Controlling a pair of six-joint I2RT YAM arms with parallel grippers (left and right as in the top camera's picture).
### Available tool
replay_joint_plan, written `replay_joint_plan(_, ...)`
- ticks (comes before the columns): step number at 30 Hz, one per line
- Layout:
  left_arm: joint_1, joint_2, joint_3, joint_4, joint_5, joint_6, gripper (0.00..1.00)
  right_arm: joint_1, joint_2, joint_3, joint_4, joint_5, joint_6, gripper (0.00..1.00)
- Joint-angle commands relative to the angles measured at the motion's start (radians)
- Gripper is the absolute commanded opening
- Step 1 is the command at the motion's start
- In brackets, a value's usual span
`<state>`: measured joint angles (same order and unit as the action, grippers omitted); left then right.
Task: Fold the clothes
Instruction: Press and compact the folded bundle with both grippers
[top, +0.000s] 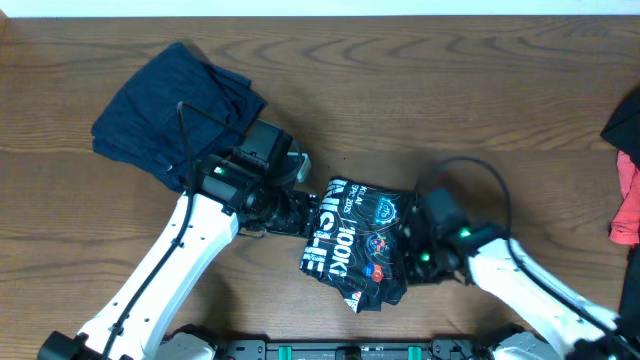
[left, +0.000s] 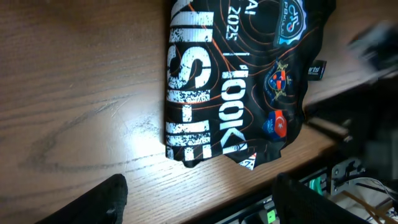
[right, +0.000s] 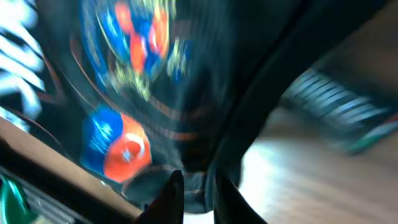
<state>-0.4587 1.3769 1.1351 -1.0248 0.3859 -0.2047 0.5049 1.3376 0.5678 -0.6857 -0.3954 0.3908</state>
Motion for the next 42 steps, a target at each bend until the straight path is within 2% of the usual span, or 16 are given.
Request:
replay_joint_plan(1,0.005,-0.005,0.026,-0.002,-0.005,0.014,0.77,0.053,0.026,-0.009,0.002,-0.081,0.023,0.15)
replay_joint_plan(6,0.005,-0.005,0.023,-0.006,-0.005,0.014,0.77,0.060,-0.004,0.001,-0.016,-0.163,-0.068,0.13)
replay_joint_plan(10,0.003,-0.005,-0.008,-0.005,-0.005,0.014,0.81,0.027,-0.087,0.020,-0.021,-0.116,-0.092,0.14)
replay_joint_plan(14,0.003,0.010,-0.060,0.038,0.001,0.013,0.92,-0.046,-0.169,0.024,0.002,0.025,0.013,0.38)
replay_joint_plan(16,0.003,0.026,-0.083,0.088,0.042,0.014,0.95,-0.092,-0.181,0.024,0.042,0.080,0.067,0.43)
replay_joint_plan(20,0.003,0.085,-0.095,0.138,0.137,0.013,0.95,-0.146,-0.151,0.024,0.172,0.074,0.095,0.35)
replay_joint_plan(24,0.003,0.163,-0.095,0.180,0.154,0.014,0.95,-0.148,-0.056,0.024,0.301,0.081,0.121,0.30)
replay_joint_plan(28,0.003,0.238,-0.095,0.194,0.161,0.018,0.95,-0.148,0.070,0.024,0.342,0.080,0.208,0.25)
replay_joint_plan(33,0.003,0.277,-0.095,0.167,0.169,0.018,0.94,-0.153,0.180,0.025,0.363,0.047,0.214,0.17)
replay_joint_plan(34,0.003,0.277,-0.095,0.171,0.169,0.022,0.84,-0.160,0.182,0.028,0.364,0.044,0.214,0.17)
replay_joint_plan(37,0.003,0.277,-0.095,0.149,0.196,0.029,0.28,-0.177,0.157,0.040,0.378,-0.012,0.126,0.12)
replay_joint_plan(38,0.003,0.276,-0.095,0.130,0.212,0.037,0.14,-0.179,0.136,0.044,0.391,-0.045,0.069,0.12)
replay_joint_plan(39,0.003,0.276,-0.095,0.109,0.218,0.044,0.07,-0.179,0.110,0.048,0.404,-0.070,0.018,0.13)
replay_joint_plan(41,0.003,0.274,-0.095,0.070,0.217,0.044,0.06,-0.179,0.055,0.056,0.418,-0.092,-0.067,0.18)
replay_joint_plan(42,0.003,0.271,-0.095,0.052,0.220,0.044,0.06,-0.179,0.027,0.061,0.420,-0.091,-0.099,0.33)
